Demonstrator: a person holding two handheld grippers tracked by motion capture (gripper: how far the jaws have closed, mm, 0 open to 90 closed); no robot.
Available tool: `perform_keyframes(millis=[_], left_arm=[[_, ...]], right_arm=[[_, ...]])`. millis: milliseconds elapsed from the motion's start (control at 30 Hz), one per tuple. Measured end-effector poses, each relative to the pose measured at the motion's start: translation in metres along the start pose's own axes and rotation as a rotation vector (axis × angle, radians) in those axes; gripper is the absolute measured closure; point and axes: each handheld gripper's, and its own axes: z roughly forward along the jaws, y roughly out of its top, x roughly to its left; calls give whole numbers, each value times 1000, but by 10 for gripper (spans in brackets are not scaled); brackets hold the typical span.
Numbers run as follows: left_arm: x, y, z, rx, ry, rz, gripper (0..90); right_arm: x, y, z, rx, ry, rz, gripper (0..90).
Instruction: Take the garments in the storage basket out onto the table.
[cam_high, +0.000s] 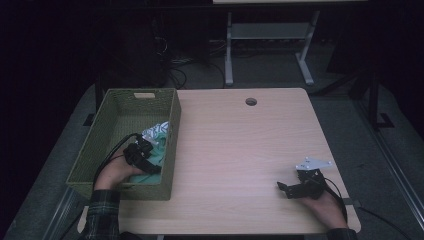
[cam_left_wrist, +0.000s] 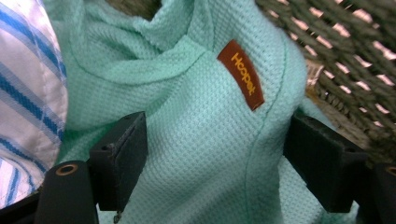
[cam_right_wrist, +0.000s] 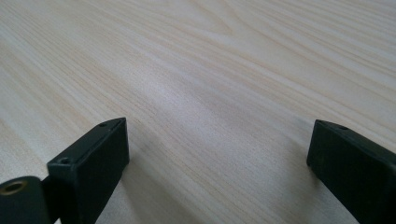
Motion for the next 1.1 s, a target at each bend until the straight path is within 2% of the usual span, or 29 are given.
perform_keyframes(millis=[133, 233, 333, 433, 533, 567, 600, 633, 700, 733, 767, 800, 867, 900, 933, 1100], left_arm=[[1, 0, 1, 18, 9, -11, 286], [4, 0, -1, 25, 15, -39, 428], [6, 0, -4, 21, 10, -57, 503], [9, -1, -6, 13, 0, -92, 658], [11, -1, -9, -10, -4, -142, 737], [12, -1, -11, -18, -7, -156, 737], [13, -2, -14, -29, -12, -168, 786], [17, -3, -18, -60, -28, -198, 810], [18, -4, -20, -76, -30, -208, 821], [18, -4, -22, -102, -36, -232, 827], [20, -6, -27, -129, -35, -234, 832], [20, -6, -27, -129, -35, -234, 834], [21, -7, -33, -184, -35, -246, 837], [23, -9, -39, -239, -43, -263, 839], [23, -9, -39, -239, -43, -263, 840], [26, -13, -54, -371, -47, -289, 844]], right_arm=[[0, 0, 0, 0, 0, 0, 53], [0, 0, 0, 0, 0, 0, 53], [0, 0, 0, 0, 0, 0, 53], [0, 0, 0, 0, 0, 1, 53], [0, 0, 0, -1, 0, 0, 53], [0, 0, 0, -1, 0, 0, 53], [0, 0, 0, 0, 0, -1, 53], [0, 0, 0, 1, 0, 0, 53], [0, 0, 0, 0, 0, -1, 53], [0, 0, 0, 1, 0, 0, 53], [0, 0, 0, 1, 0, 0, 53], [0, 0, 0, 0, 0, 0, 53], [0, 0, 0, 0, 0, 0, 53], [0, 0, 0, 0, 1, 2, 53], [0, 0, 0, 0, 1, 2, 53], [0, 0, 0, 0, 1, 2, 53]])
